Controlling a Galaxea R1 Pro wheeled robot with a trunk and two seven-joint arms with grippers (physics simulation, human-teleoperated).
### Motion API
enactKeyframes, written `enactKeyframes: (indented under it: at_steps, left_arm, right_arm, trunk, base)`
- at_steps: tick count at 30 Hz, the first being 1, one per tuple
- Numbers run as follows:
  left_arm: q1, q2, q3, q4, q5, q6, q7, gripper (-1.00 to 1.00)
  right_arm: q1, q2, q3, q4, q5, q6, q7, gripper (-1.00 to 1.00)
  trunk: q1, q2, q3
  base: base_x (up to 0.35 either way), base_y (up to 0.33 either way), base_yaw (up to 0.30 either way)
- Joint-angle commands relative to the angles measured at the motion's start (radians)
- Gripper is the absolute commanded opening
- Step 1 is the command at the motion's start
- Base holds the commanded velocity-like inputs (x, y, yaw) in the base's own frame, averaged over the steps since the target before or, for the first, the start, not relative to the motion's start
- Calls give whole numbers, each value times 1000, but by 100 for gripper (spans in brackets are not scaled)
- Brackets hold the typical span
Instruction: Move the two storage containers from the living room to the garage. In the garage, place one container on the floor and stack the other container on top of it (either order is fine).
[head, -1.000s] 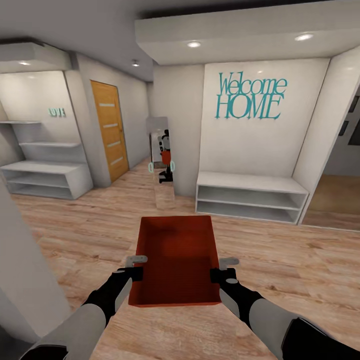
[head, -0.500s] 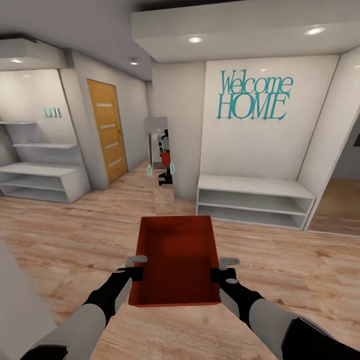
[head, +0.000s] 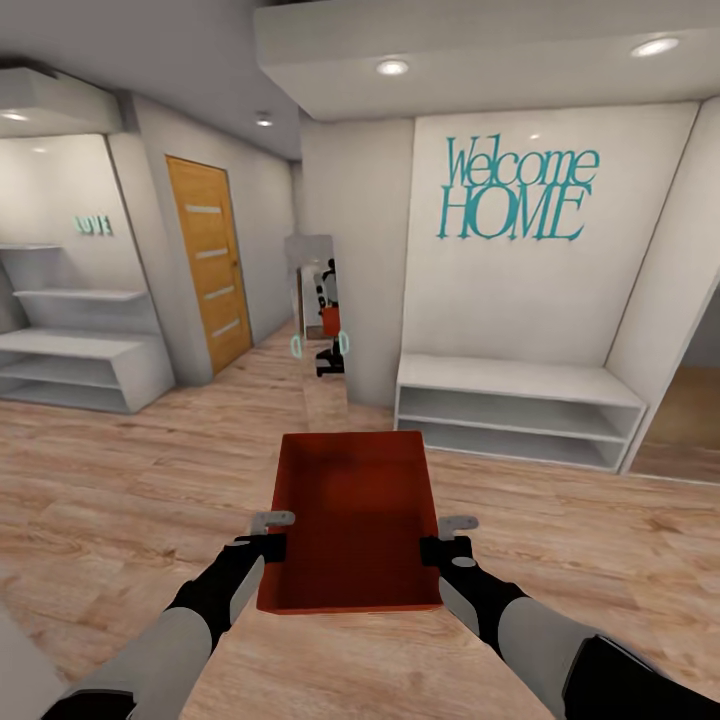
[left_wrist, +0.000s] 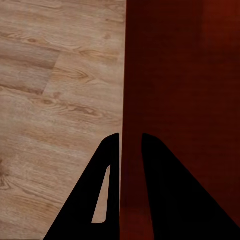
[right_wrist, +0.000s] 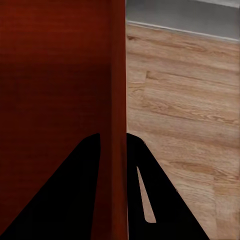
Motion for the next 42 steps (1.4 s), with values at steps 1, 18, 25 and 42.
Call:
enactKeyframes:
  at_steps: [1,18,25,42]
  left_arm:
    - [-1,1,2,-2,0,7,10,-100]
    - [-1,1,2,-2,0,7,10,-100]
    - [-1,1,2,-1,0,7,10,-100]
    - [-1,1,2,-2,0,6,10,-100]
  right_arm:
    - [-1,-26,6,59,-3,-7,-15,-100]
    - [-1,-27,6,59,-3,-8,-15,-100]
    - [-1,-27,5,59,-3,-8,-14,-100]
    - [-1,-26,7,59,-1,-8,-15,-100]
  trunk:
    - [1,-2,-2]
    - [1,-2,-2]
    - [1,-2,-2]
    - [1,-2,-2]
  base:
    - [322,0,0]
    - [322,0,0]
    - [322,0,0]
    - [322,0,113]
